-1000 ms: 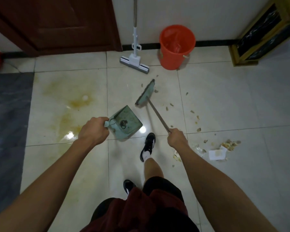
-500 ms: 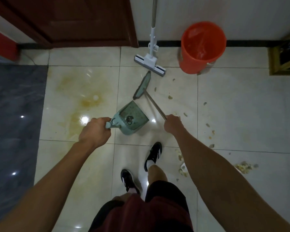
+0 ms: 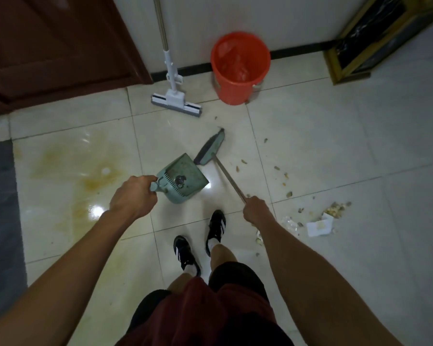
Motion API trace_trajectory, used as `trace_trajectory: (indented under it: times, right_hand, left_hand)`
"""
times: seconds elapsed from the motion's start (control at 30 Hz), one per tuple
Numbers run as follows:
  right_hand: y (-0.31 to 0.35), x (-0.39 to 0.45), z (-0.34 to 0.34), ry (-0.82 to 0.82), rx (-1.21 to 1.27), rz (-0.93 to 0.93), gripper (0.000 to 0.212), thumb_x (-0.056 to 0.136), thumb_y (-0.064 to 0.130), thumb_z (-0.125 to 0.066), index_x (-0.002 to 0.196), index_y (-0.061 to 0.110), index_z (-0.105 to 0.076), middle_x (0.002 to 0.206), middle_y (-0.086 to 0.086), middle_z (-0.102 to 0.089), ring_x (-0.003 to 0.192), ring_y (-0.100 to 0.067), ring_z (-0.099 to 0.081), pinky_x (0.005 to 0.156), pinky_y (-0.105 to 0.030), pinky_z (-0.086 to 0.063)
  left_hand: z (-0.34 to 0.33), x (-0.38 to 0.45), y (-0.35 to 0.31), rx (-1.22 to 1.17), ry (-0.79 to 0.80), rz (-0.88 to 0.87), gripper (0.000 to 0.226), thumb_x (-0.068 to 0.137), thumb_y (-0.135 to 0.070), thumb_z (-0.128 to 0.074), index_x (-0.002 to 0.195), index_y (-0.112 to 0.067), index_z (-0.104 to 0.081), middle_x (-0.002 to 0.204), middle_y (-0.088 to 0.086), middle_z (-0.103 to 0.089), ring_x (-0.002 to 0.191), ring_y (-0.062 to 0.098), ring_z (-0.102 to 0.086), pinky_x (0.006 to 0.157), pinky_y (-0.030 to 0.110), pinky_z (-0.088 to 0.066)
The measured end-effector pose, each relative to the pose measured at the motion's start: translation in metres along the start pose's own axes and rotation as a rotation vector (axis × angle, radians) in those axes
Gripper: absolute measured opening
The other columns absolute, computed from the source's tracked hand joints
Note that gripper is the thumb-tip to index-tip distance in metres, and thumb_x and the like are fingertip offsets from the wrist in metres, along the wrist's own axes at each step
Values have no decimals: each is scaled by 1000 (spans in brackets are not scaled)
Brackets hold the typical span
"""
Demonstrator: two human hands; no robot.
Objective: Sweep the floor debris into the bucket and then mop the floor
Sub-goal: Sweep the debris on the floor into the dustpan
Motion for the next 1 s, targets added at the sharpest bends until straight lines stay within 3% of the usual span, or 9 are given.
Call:
trace_trajectory:
  times: [0.3, 0.63, 0.8, 1.0]
  right_hand:
    - [-94, -81, -51, -69, 143, -195, 26, 94, 14, -54, 117, 4, -61, 107, -10, -67, 98, -27, -69, 87, -42, -59]
    - [-160, -140, -79, -197, 216, -379, 25, 96, 17, -48, 119, 10, -58, 112, -7, -64, 105, -27, -66, 85, -37, -53]
    - [-177, -157, -84, -236, 362, -479, 26, 89, 15, -50, 111, 10, -63, 95, -5, -61, 89, -27, -67, 82, -36, -57]
    - [-158, -155, -74, -251, 397, -429, 31, 92, 21, -49, 119, 12, -61, 110, -7, -65, 101, -28, -66, 82, -33, -52]
  left_hand:
    - [-27, -24, -28, 95, 31, -223, 28, 83, -13, -55, 99, -30, -69, 91, 7, -65, 79, 32, -61, 65, 31, -46]
    - [-43, -43, -75, 191, 76, -423, 26, 82, -14, -54, 97, -30, -69, 95, 11, -68, 86, 36, -64, 69, 34, -48]
    - [-42, -49, -96, 220, 108, -483, 23, 81, -12, -55, 93, -28, -68, 96, 12, -68, 88, 37, -64, 71, 35, -49]
    - [-26, -43, -104, 203, 97, -491, 12, 81, -14, -55, 82, -23, -64, 92, 13, -67, 86, 37, -64, 75, 39, -54]
Point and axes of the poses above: each hand's wrist, its own x-axis towards the middle knuckle, its own z-axis out of the back of the hand, y = z × x, the point moved 3 cm from there along x, towards the middle knuckle
